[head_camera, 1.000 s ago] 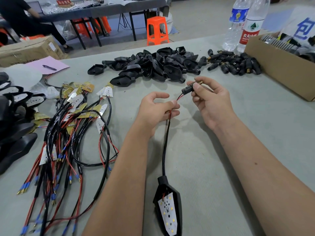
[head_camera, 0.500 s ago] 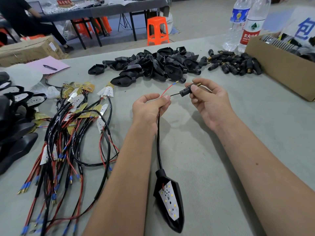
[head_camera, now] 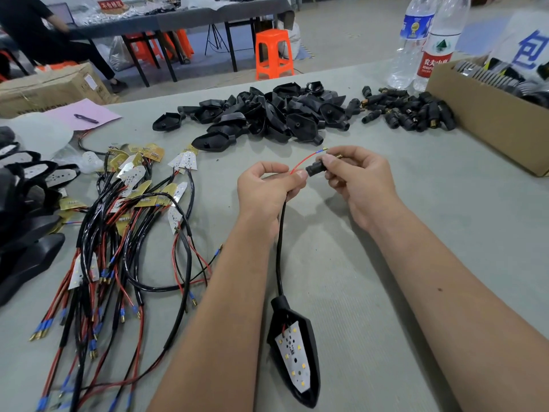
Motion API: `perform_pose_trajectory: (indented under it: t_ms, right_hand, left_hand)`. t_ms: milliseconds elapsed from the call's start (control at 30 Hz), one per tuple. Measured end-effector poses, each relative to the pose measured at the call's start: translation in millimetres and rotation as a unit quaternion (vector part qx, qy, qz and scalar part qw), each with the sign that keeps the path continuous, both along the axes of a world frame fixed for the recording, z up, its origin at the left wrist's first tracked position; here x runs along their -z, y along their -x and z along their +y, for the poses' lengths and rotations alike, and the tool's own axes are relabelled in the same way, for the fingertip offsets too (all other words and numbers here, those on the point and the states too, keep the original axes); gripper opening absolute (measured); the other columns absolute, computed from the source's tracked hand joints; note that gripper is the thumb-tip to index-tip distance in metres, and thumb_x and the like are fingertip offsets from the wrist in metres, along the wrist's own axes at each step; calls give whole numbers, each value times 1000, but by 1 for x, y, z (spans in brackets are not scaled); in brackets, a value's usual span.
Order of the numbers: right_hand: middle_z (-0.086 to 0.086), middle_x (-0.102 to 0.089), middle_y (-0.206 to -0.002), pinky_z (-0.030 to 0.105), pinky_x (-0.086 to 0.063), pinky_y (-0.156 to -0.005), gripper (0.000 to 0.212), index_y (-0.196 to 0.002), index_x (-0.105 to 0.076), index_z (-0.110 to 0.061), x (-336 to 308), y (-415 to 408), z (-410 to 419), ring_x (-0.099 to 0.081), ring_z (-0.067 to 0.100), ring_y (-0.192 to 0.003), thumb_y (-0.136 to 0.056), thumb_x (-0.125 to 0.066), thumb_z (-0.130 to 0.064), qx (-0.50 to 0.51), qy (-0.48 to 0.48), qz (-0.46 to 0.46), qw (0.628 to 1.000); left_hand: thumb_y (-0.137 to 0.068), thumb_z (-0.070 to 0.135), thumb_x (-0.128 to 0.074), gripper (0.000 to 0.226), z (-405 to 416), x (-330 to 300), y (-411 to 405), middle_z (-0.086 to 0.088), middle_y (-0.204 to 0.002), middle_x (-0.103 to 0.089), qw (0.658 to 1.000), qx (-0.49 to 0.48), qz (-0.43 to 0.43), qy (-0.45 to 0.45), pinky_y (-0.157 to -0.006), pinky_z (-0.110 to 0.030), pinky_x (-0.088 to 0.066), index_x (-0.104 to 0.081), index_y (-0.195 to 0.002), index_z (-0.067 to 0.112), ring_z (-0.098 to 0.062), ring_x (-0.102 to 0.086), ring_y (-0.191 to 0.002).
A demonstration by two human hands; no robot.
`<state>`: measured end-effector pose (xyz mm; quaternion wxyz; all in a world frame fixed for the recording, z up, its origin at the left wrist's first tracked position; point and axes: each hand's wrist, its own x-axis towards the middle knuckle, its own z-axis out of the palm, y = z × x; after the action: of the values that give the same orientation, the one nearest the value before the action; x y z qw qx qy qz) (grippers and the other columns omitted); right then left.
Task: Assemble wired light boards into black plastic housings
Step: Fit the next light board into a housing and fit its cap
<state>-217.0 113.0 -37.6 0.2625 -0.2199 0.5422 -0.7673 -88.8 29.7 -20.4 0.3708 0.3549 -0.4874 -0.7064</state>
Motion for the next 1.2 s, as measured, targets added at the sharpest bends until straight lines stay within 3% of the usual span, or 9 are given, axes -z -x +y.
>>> perform_pose_trajectory:
  t_ms: [100, 233, 333, 467, 733, 933, 1100, 1200]
  right_hand:
    - [14, -76, -91, 20, -47, -56, 7, -96, -71, -2, -2, 1, 0, -55, 12, -61, -98, -66, -6, -49, 49, -59, 996]
    - [13, -77, -94, 19, -46, -56, 11, -102, -72, 1, -2, 4, 1, -53, 13, -62, -100, -62, -5, -45, 54, -72, 995]
    - [9, -72, -85, 19, -47, -57, 10, -102, -75, -1, -1, 5, 3, -54, 12, -63, -96, -66, -1, -34, 34, -59, 997]
    - [1, -68, -74, 18, -48, -61, 13, -95, -79, -7, 1, 4, 3, -55, 10, -62, -93, -70, 1, -57, 12, -37, 998]
    - [6, -73, -93, 22, -49, -60, 23, -99, -79, -9, -3, 2, 3, -59, 14, -69, -105, -58, -14, -54, 35, -56, 996]
    - [13, -78, -95, 23, -46, -54, 24, -102, -74, -10, -4, -2, 2, -58, 15, -63, -108, -52, -18, -16, 22, -21, 999]
    - [12, -78, -86, 22, -47, -50, 27, -96, -71, -11, -5, -1, 2, -57, 13, -55, -109, -48, -18, 19, -1, -26, 999]
    - [12, -77, -83, 21, -45, -48, 28, -93, -67, -12, -5, -3, 0, -57, 14, -52, -110, -46, -18, 7, -14, -11, 1000]
  left_hand:
    - [-76, -9, -83, 31, 0, 0, 1, -15, -76, -72, 1000, -1, -1, 2, -66, -23, -58, -60, -90, 6, -25, -72, -71]
    - [-85, -12, -73, 20, -5, -1, -4, -17, -89, -78, 998, 54, 6, -24, -81, -29, -63, -64, -99, 0, -27, -77, -80]
    - [-86, -18, -67, 20, -6, 0, -6, -18, -90, -78, 998, 57, 10, -30, -81, -30, -63, -65, -99, -3, -29, -77, -83]
    - [-79, -19, -74, 28, -4, 2, -4, -27, -100, -73, 999, -3, 15, -37, -79, -31, -63, -62, -98, -2, -31, -77, -80]
    - [-81, -13, -77, 34, -3, 2, -3, -26, -98, -74, 998, 0, 26, -50, -85, -33, -63, -58, -108, -2, -31, -78, -84]
    - [-91, -14, -62, 17, -10, -2, -2, -14, -86, -66, 998, -13, 16, -62, -70, -24, -60, -63, -99, 1, -19, -71, -66]
    - [-85, -19, -43, 42, -13, -6, -8, -11, -102, -63, 999, 14, -4, -44, -60, -22, -54, -67, -110, 6, -17, -65, -64]
    - [-81, -18, -39, 49, -11, -8, -10, -6, -95, -70, 999, 35, -29, 1, -59, -22, -51, -71, -106, 10, -14, -61, -58]
